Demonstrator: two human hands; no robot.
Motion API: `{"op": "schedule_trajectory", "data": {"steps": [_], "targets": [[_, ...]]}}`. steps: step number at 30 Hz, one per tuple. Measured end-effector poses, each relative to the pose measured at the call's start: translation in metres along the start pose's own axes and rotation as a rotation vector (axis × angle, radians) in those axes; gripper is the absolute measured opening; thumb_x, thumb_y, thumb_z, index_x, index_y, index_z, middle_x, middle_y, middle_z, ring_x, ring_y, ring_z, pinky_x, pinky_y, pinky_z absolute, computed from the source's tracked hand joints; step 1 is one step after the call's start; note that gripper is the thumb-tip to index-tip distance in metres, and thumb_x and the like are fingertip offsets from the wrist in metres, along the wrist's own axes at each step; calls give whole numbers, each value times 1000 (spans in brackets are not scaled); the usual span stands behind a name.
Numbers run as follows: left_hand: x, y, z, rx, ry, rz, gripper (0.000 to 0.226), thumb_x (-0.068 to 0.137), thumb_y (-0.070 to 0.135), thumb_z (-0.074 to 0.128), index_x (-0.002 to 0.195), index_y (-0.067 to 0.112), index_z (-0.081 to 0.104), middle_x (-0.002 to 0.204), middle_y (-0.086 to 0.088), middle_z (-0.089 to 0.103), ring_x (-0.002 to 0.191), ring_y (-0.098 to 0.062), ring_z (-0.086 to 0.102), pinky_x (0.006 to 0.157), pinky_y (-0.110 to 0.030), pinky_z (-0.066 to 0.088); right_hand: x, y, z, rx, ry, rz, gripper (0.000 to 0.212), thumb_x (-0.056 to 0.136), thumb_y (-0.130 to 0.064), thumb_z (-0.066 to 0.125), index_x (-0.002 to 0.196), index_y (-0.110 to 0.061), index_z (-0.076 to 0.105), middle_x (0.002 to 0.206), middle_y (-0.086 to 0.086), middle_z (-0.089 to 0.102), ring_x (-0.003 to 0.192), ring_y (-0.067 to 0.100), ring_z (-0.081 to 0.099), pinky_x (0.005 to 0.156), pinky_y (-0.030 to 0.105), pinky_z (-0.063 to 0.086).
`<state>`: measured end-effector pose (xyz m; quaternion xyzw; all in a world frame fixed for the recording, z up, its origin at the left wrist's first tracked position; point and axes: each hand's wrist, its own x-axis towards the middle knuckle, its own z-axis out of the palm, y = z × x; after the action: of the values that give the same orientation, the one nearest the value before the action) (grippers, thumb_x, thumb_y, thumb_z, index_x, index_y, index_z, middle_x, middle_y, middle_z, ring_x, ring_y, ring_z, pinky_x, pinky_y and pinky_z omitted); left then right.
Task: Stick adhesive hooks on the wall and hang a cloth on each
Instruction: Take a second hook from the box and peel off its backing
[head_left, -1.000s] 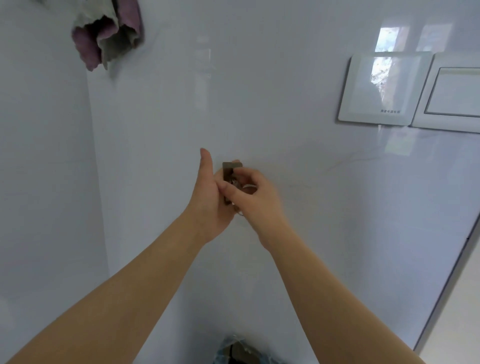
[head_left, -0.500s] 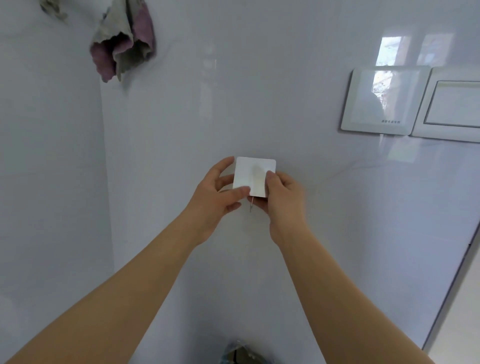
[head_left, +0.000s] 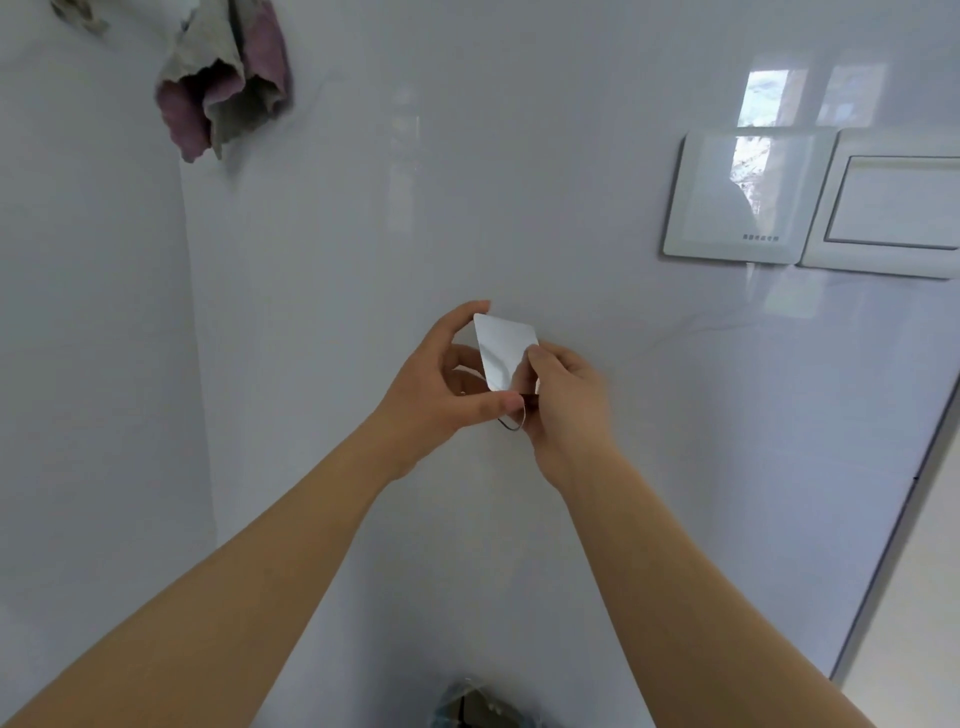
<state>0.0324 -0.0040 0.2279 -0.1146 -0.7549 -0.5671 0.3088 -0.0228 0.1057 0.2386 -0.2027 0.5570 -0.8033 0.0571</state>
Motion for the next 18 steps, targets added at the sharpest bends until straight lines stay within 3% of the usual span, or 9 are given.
{"op": "schedule_trajectory", "data": {"steps": [3,8,10,13,16,18], "targets": [[1,-1,-1,60,-12,9,78,66,1,79,115,49,41,102,0,60,76,-8,64,73,-25,57,0,1,-2,48,-6,36,28,94,-6,42,66,-10,45,57,0,41,47,13,43,44,22,39],[1,-2,1,52,4,24,72,68,0,78,119,36,43,120,15,51,98,-8,61,74,-24,57,-1,3,-1,93,-10,71,27,95,-6,42,69,-10,48,47,-5,47,38,8,46,40,19,40],[1,-4,1,61,-3,24,73,64,8,83,121,33,43,124,16,50,109,-7,58,84,-30,56,-1,3,-1,96,-10,72,26,94,-6,42,70,-10,49,45,-6,46,40,9,44,43,21,40],[0,-2,2,92,17,53,73,52,33,79,115,40,42,123,23,53,116,3,53,97,-32,48,-3,2,0,81,-11,74,20,94,-7,43,77,-12,52,58,-2,48,46,10,47,47,23,43],[1,-3,-1,93,58,57,70,50,37,77,112,39,43,121,18,56,117,1,52,102,-36,44,-2,3,0,28,-17,67,7,94,-10,47,97,-14,52,73,0,55,57,12,53,52,23,47],[2,-5,-4,73,75,56,68,50,35,78,110,35,45,120,12,57,117,-3,54,104,-38,43,-2,4,0,-30,-13,22,6,92,-10,50,94,-15,50,77,1,56,62,11,57,60,24,48]]}}
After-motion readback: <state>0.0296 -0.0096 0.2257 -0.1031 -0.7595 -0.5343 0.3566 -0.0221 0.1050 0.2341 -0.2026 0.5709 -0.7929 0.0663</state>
